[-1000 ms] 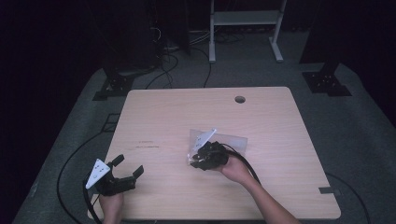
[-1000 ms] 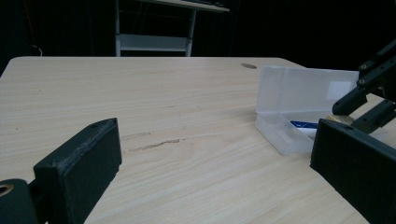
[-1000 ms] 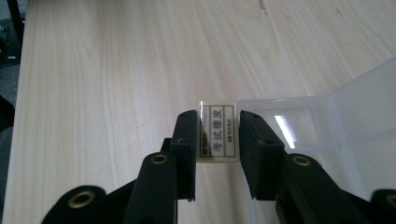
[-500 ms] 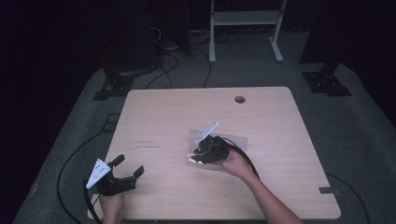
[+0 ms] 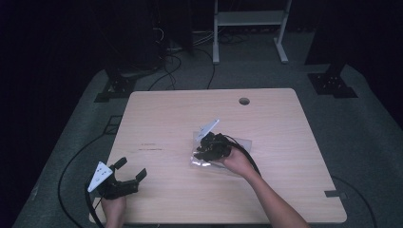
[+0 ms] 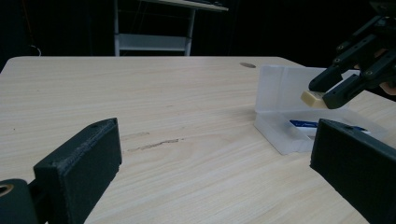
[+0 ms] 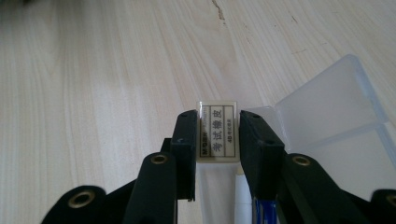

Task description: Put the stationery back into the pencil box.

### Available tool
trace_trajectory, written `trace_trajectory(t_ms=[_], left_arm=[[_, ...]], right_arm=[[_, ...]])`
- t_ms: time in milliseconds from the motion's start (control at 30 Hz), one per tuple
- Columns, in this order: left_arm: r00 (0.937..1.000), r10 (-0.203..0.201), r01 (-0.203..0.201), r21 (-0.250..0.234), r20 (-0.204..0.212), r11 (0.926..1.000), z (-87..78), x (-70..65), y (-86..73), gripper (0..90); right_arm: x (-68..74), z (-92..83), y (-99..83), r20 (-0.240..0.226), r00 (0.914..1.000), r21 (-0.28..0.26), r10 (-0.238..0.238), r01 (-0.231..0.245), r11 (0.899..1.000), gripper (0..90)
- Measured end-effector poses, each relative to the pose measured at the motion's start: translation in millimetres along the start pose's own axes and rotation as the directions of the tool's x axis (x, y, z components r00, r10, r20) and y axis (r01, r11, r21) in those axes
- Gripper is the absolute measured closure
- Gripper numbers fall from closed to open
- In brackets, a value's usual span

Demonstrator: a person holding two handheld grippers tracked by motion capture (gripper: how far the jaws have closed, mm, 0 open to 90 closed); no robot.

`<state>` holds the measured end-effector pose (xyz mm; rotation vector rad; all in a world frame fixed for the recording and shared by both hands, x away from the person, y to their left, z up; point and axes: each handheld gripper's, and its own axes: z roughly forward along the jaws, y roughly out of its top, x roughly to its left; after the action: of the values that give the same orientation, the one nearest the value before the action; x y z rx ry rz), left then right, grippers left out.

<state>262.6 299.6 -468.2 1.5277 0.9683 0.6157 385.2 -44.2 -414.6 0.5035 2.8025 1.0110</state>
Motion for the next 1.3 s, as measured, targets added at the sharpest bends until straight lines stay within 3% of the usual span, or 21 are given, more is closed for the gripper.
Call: trace_trajectory(t_ms=[567,1300], left_arm=[[1.0000,-0.006,0.006,-0.001,0.004,1.0000,0.3,0.5,-0.2,1.1],[1.0000,-0.003,0.003,-0.009,0.005,1.0000,-1.3,1.2,0.4,1.1]], right_arm=[[-12.2,18.2,0.1,0.000,0.9999,0.043,0.016,-0.016,0.999,67.7],[-18.0,41.6,-0.4,-0.004,0.9994,0.085,0.035,-0.035,0.996,67.7]])
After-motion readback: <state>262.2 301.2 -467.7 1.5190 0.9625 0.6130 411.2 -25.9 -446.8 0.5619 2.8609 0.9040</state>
